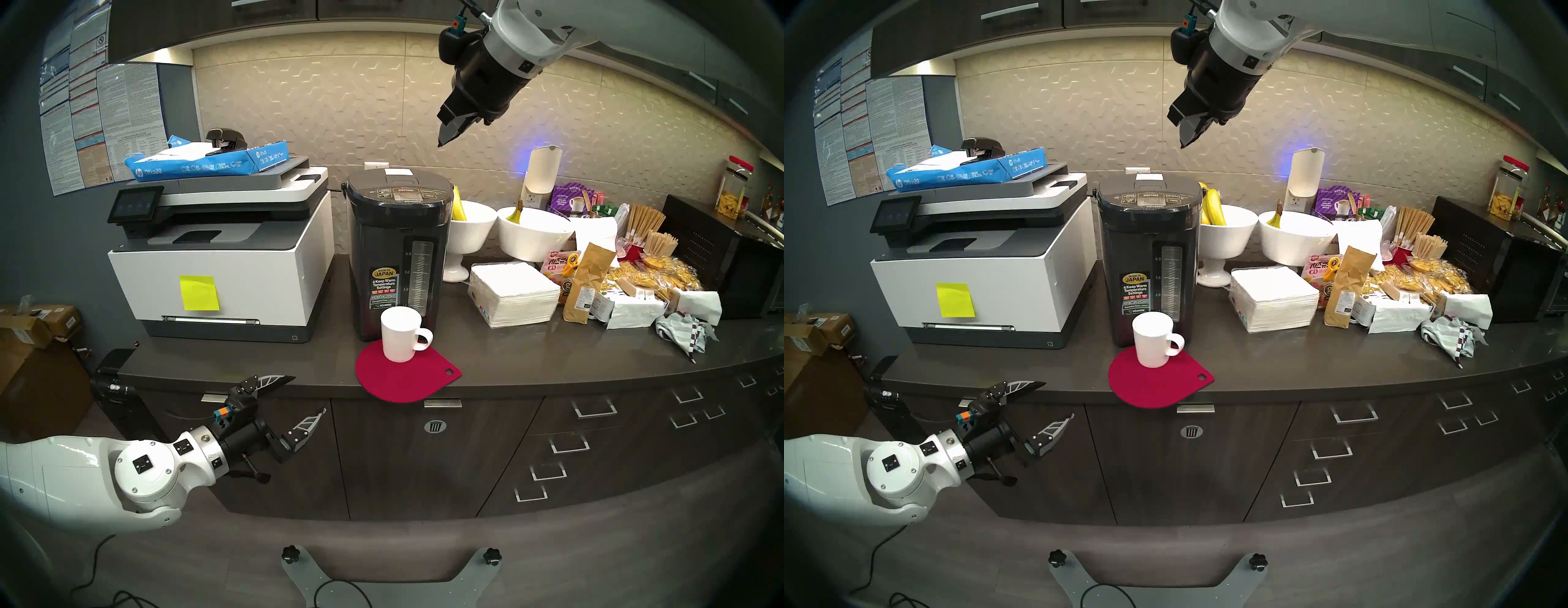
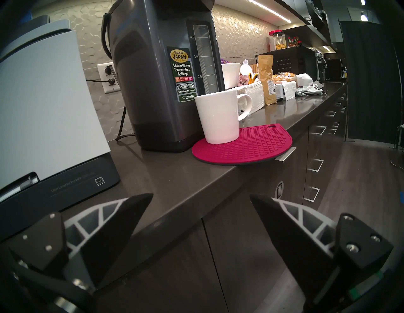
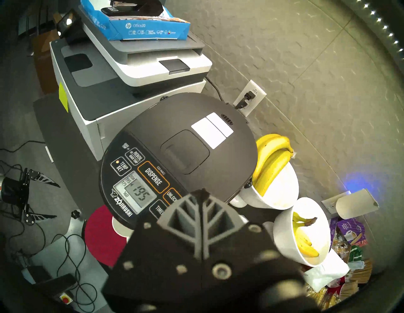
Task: Press the water dispenser button and fill the cup
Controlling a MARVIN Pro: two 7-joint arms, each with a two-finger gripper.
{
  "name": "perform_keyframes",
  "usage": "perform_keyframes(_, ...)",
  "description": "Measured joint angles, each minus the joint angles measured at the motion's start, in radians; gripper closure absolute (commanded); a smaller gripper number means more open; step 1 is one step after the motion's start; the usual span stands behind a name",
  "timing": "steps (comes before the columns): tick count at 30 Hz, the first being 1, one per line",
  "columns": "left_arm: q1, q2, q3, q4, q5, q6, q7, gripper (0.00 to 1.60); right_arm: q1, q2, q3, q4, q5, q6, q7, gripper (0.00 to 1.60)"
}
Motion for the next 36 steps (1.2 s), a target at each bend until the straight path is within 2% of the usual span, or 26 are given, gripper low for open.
perform_keyframes(16, -0.002, 0.000, 0.002, 0.000, 0.000, 0.000, 0.000, 0.00, 0.001, 0.012, 0.003, -0.023, -0.045, 0.013, 0.050, 1.60)
perform_keyframes(26, -0.003, 0.000, 0.003, 0.000, 0.000, 0.000, 0.000, 0.00, -0.007, 0.016, 0.014, -0.078, 0.009, 0.014, 0.001, 1.60)
perform_keyframes(36, -0.004, 0.000, 0.004, 0.000, 0.000, 0.000, 0.000, 0.00, -0.032, 0.012, 0.015, -0.073, 0.040, -0.003, -0.038, 1.60)
